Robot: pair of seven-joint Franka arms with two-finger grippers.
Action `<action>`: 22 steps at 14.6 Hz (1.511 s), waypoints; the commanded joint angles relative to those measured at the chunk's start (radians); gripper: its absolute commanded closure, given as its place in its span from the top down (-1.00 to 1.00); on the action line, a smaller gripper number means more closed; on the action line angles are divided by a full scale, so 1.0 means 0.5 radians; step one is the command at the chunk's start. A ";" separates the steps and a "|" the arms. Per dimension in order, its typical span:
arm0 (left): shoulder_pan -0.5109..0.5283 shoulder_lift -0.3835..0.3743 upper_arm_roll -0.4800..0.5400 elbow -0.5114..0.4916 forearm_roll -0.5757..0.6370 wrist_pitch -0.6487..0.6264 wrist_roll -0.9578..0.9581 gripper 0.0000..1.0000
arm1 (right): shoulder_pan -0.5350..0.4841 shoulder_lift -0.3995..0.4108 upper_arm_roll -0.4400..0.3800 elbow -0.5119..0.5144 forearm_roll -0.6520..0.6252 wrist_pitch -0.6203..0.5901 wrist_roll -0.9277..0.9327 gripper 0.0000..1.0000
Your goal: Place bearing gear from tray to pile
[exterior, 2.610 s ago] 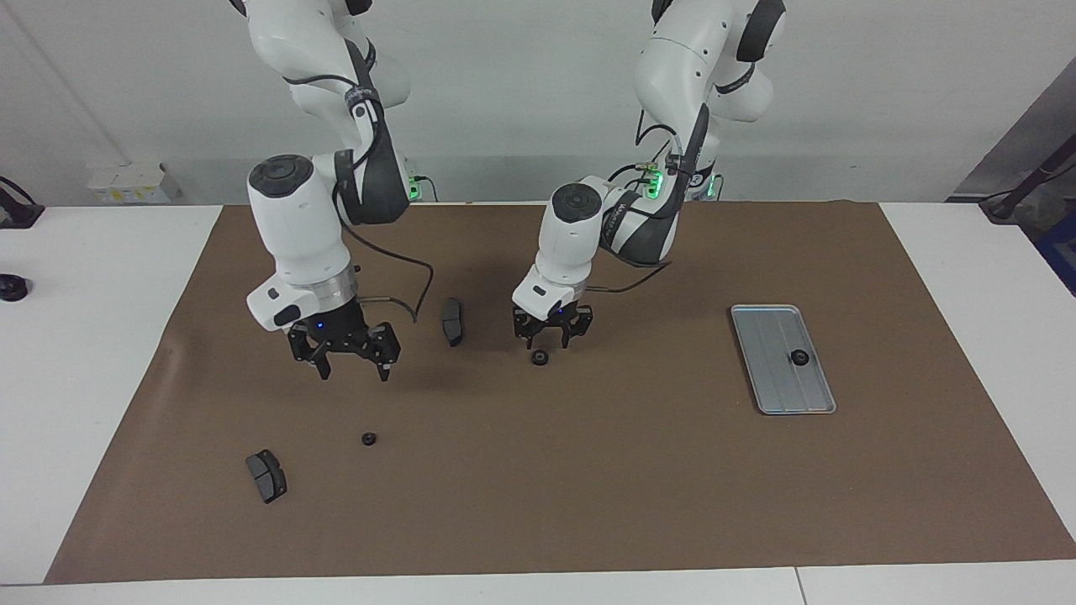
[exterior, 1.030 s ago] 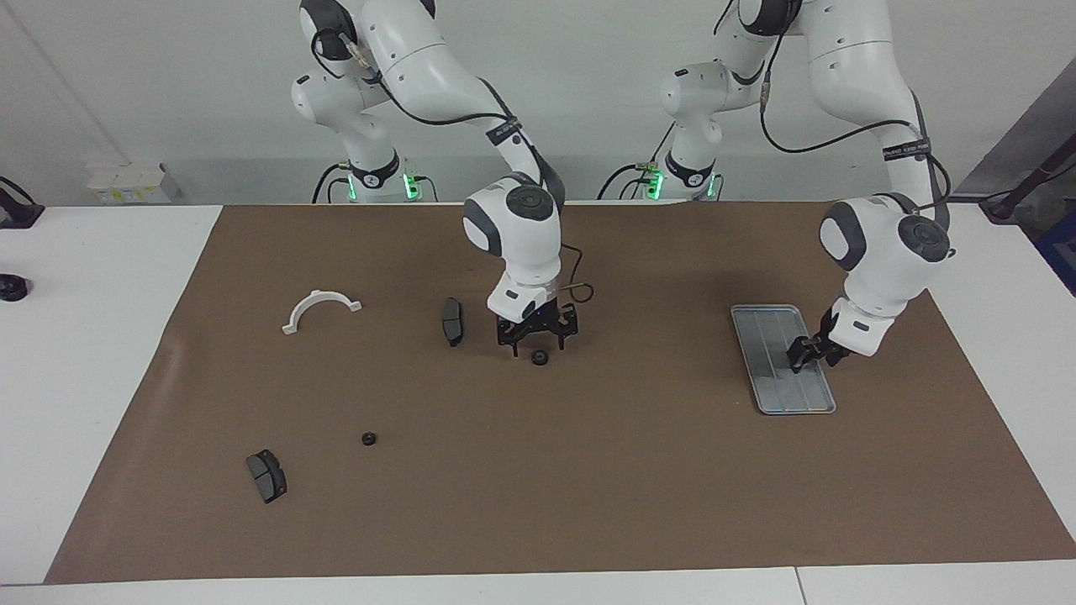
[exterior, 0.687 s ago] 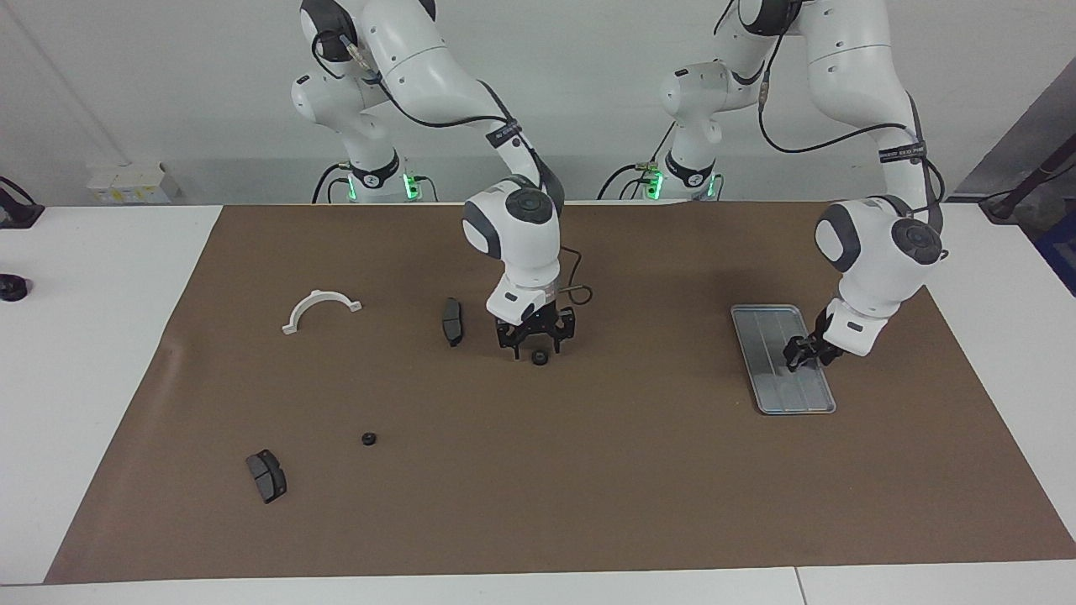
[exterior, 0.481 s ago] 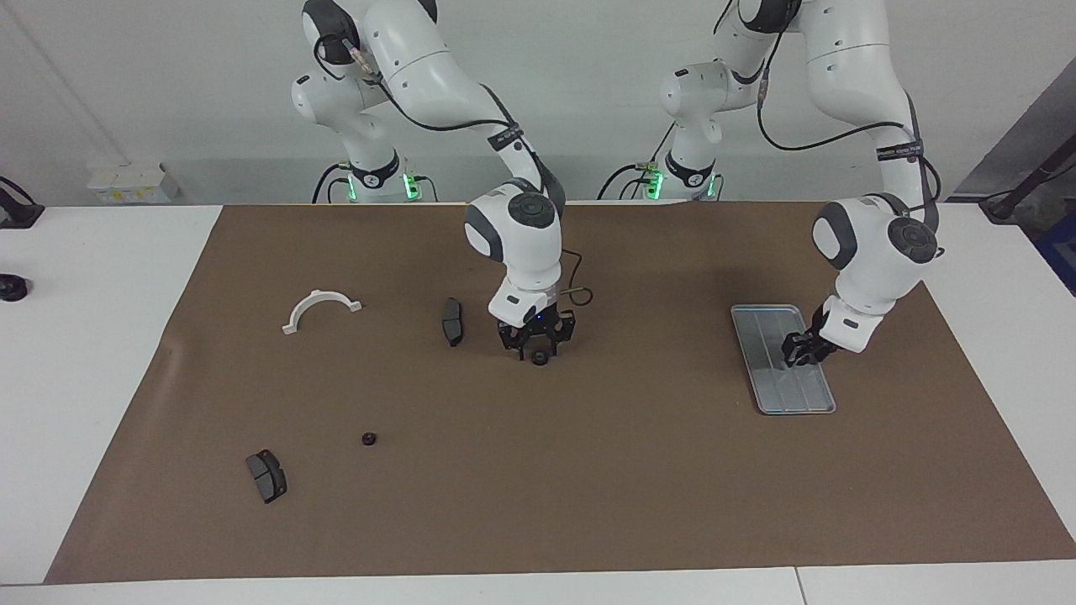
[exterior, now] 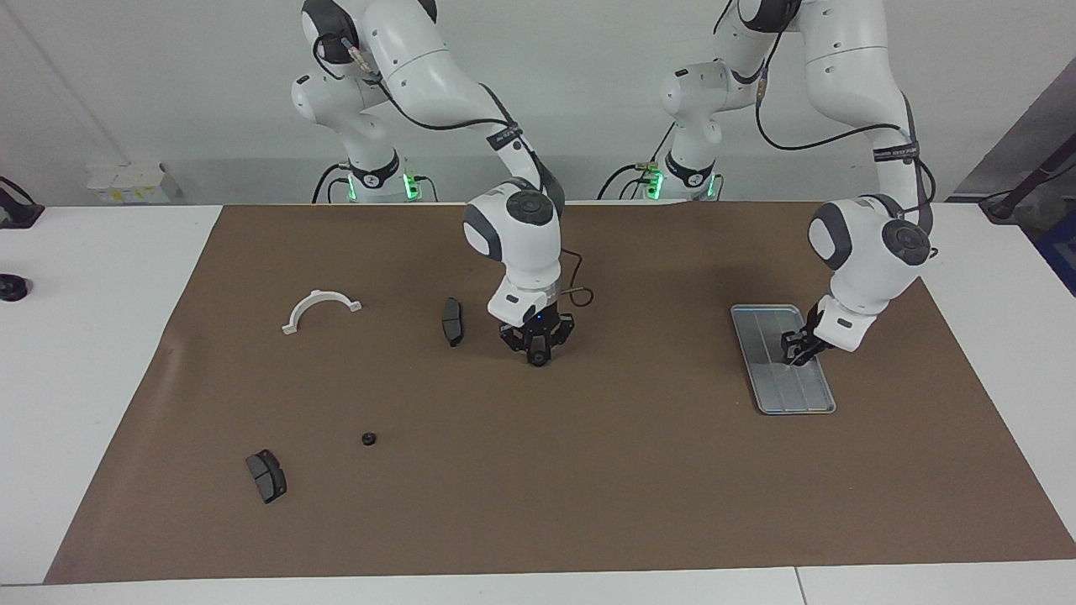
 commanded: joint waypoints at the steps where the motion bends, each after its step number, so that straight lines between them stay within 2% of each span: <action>1: 0.022 -0.064 -0.020 -0.040 0.020 0.015 0.020 -0.69 | -0.216 -0.308 0.017 -0.048 -0.032 -0.232 -0.011 -1.00; 4: -0.015 -0.033 -0.032 0.073 0.017 -0.034 -0.008 -0.93 | -0.464 -0.474 0.017 -0.091 -0.023 -0.449 -0.317 -1.00; 7: -0.189 0.004 -0.035 0.208 -0.001 -0.096 -0.240 -0.96 | -0.761 -0.578 0.024 -0.210 -0.001 -0.505 -0.788 -1.00; 11: -0.575 0.007 -0.035 0.230 -0.001 -0.078 -0.838 -0.96 | -1.096 -0.579 0.021 -0.336 0.124 -0.438 -1.366 -1.00; 13: -0.796 0.004 -0.035 0.233 -0.001 -0.062 -1.144 -0.96 | -1.240 -0.557 0.021 -0.461 0.201 -0.255 -1.584 -1.00; 16: -1.137 0.010 -0.035 0.224 -0.001 0.100 -1.516 -0.96 | -1.272 -0.487 0.017 -0.533 0.213 -0.128 -1.619 -1.00; 18: -1.293 0.065 -0.035 0.236 -0.001 0.180 -1.554 -0.95 | -1.290 -0.435 0.017 -0.539 0.216 -0.064 -1.619 -0.98; 19: -1.352 0.102 -0.038 0.236 -0.001 0.277 -1.557 -0.95 | -1.302 -0.401 0.017 -0.539 0.213 0.000 -1.625 -0.81; 20: -1.398 0.148 -0.038 0.242 -0.007 0.369 -1.572 -0.95 | -1.308 -0.394 0.017 -0.545 0.213 0.022 -1.622 -0.06; 21: -1.432 0.188 -0.038 0.261 -0.011 0.425 -1.576 -0.93 | -1.306 -0.394 0.021 -0.545 0.213 0.028 -1.610 0.86; 22: -1.454 0.209 -0.035 0.270 -0.001 0.435 -1.573 -0.87 | -1.305 -0.391 0.017 -0.542 0.213 0.028 -1.609 1.00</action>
